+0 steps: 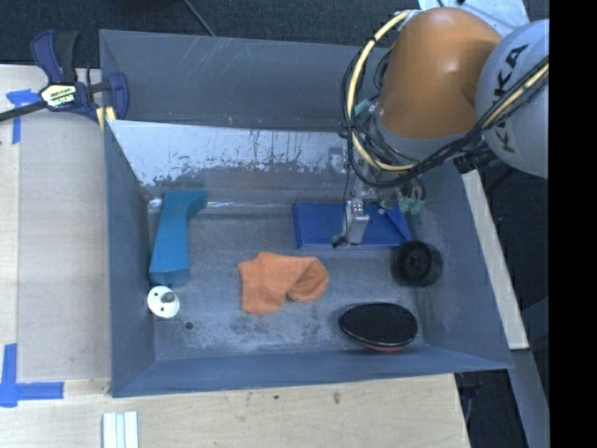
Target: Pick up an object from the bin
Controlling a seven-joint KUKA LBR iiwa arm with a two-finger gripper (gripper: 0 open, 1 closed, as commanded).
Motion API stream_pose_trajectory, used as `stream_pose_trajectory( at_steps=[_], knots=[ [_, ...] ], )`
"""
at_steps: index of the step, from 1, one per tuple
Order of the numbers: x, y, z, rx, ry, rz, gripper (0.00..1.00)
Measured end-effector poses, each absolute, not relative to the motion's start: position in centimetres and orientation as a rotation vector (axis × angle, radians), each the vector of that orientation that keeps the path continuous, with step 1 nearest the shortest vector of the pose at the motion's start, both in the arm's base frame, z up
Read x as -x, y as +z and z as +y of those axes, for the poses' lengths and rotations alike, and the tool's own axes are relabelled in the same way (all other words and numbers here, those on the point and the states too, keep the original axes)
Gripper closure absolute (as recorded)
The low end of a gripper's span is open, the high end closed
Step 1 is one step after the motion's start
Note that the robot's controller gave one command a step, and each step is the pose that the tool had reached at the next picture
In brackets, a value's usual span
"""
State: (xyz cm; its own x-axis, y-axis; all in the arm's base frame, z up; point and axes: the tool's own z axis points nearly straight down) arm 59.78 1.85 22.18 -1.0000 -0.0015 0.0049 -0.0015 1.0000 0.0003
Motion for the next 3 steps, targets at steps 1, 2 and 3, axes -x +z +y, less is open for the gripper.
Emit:
stream_pose_trajectory(
  at_steps=[1,2,3],
  knots=[
    [-59.9,22.7,1.8,-0.002,0.000,-3.145,0.00],
    [-59.2,18.1,3.1,0.038,0.000,-3.152,0.00],
    [-60.3,12.4,3.6,0.256,-0.002,-3.136,0.00]
  ],
)
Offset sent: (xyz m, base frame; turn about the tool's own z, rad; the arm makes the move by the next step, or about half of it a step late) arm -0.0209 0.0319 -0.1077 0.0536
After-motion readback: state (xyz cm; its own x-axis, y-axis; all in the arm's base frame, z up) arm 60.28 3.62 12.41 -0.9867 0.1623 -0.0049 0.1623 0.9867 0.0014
